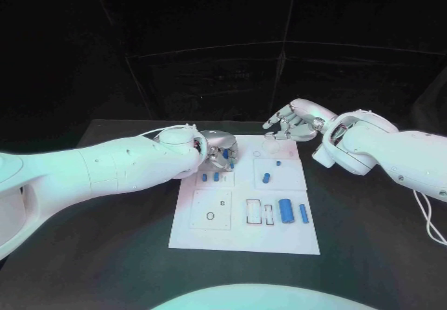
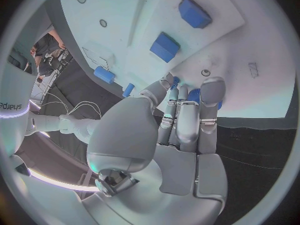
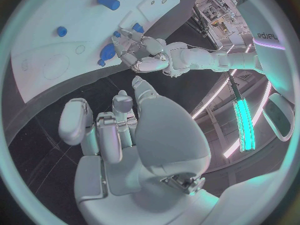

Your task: Assemble the parts on the task board

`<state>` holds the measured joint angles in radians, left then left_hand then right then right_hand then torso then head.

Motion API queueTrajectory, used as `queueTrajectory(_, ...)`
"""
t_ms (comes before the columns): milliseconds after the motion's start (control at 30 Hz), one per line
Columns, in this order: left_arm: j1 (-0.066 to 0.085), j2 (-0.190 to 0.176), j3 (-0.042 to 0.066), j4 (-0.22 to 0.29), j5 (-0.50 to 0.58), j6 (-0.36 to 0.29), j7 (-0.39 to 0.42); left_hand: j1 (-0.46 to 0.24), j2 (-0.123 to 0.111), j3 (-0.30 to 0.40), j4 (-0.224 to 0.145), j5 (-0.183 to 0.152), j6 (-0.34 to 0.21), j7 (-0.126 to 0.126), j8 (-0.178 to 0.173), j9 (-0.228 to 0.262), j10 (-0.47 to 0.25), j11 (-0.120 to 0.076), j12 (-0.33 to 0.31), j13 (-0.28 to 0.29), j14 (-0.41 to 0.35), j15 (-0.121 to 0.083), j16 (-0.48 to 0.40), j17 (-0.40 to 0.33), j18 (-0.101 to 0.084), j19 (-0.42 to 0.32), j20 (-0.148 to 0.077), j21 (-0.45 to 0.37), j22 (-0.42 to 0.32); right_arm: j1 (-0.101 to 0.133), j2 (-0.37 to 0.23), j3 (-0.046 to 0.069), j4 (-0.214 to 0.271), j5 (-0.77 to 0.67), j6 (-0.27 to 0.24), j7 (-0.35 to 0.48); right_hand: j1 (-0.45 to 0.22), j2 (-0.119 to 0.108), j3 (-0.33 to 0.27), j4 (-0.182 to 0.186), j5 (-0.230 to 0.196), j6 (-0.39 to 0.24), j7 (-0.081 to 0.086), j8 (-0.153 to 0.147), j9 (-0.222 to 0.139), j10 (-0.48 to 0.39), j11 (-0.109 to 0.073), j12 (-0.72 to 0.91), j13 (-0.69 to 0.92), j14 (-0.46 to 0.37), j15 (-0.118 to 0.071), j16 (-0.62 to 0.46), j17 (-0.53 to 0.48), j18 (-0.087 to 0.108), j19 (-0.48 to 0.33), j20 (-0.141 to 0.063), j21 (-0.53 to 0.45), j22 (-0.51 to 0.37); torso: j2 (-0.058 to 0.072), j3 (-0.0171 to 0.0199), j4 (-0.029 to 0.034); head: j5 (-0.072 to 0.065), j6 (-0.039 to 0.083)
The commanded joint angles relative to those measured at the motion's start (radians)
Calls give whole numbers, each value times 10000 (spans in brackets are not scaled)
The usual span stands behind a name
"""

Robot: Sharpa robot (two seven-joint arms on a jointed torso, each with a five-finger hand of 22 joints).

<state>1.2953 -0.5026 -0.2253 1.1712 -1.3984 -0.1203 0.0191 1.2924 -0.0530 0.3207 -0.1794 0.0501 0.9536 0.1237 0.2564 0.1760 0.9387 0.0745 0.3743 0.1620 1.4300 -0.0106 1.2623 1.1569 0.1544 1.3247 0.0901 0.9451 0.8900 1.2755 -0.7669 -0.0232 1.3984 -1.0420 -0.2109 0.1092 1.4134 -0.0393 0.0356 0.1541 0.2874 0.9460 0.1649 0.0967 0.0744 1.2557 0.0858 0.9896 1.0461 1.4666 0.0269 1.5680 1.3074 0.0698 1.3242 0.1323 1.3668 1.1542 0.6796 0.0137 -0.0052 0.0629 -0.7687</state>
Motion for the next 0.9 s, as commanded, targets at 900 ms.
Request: queueTrajectory(900,-81,147,-2,-252,-83,48,-178,416,585,1212,-330,-28,523,99,-413,-297,1004,15,-595,-602,154,40,404,57,-303,176,4,852,936,16,31,4,20,29,-16,98,9,105,2,43,43,-47,38,30,-8,-59,-22,-44,9,1042,23,27,2634,187,-64,22,-56,-7,-17,3,7,-32,16)
